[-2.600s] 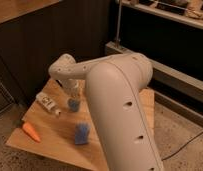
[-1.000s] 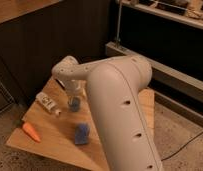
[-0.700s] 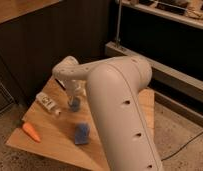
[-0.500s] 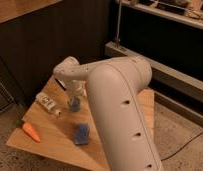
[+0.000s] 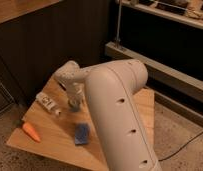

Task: Place the ceramic cup in the ceramic bowl

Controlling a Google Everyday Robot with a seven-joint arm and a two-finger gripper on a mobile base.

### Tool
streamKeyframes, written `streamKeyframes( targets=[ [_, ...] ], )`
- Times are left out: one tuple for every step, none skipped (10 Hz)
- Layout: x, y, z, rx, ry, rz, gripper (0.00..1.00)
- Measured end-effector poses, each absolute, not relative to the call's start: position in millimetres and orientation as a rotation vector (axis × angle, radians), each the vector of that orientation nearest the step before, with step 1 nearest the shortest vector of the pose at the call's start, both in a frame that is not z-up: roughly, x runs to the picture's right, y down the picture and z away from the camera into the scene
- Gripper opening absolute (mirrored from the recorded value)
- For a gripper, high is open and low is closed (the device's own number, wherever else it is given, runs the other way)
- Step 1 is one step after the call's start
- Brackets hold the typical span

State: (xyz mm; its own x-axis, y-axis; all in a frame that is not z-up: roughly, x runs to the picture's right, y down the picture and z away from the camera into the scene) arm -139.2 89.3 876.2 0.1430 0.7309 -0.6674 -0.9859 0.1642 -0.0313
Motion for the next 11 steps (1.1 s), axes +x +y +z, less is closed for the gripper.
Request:
streamKeyframes(
  targets=[
    [-143,86,876,-0.539,0.575,1.319,0.15],
    [-148,81,874,-0.538,0.567,1.315,0.05],
    [-153,75,870,-0.535,0.559,1.316,0.0],
    [-157,64,864,-0.525,0.547,1.325,0.0],
    [-159,52,858,-0.513,0.537,1.336,0.0],
    [-159,31,850,-0.492,0.521,1.356,0.0],
    [-157,14,845,-0.482,0.515,1.376,0.0],
    [-155,5,843,-0.475,0.515,1.384,0.0],
    [-147,-18,839,-0.457,0.514,1.411,0.0],
    [-138,-32,838,-0.44,0.515,1.429,0.0],
    [-127,-48,836,-0.42,0.517,1.452,0.0]
  ],
)
